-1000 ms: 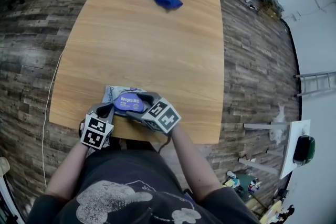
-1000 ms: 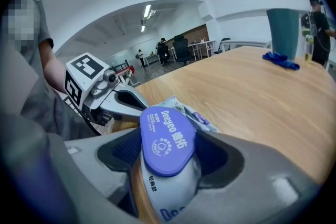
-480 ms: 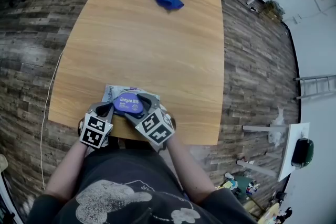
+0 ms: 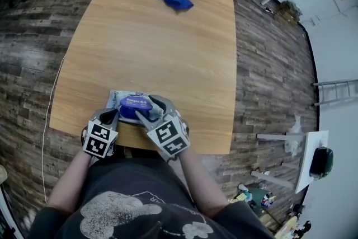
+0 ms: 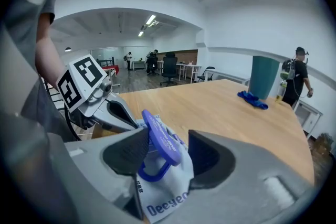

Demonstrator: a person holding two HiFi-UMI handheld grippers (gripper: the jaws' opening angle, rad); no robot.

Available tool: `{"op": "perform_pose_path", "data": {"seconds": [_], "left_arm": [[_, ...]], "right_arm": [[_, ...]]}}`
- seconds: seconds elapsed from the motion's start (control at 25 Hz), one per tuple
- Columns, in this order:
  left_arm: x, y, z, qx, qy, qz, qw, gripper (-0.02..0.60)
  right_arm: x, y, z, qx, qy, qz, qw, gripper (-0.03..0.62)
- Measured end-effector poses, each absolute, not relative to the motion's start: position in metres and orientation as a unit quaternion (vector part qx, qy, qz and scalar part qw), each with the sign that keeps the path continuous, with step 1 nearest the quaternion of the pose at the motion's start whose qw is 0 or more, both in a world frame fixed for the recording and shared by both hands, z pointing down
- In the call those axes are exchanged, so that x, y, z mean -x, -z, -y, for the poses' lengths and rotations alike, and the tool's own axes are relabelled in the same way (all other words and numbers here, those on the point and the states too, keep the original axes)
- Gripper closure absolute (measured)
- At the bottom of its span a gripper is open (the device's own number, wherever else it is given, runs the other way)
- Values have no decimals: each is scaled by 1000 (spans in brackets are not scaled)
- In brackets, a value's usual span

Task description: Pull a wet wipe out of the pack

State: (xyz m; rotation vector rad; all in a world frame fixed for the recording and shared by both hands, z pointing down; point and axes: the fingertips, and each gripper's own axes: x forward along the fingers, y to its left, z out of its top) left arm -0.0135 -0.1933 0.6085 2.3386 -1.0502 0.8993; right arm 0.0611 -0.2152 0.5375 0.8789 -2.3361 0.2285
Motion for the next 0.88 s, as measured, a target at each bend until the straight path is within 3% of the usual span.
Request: {"op": "perform_pose_path", "data": {"seconds": [0.08,0.12,0.88], "left_arm": [[14,-609,193,-840,-325,379,211,563],[13,-609,193,-840,-325,380,212,563],[14,-608,192,-838,-324,384,211,563]], "right_arm": [[-65,-534,222,-347,-84,883,303,423],[-67,-533,226,-353,-85,882,299,487],[-96,-570,276,-417,-169,842,297,482]]}}
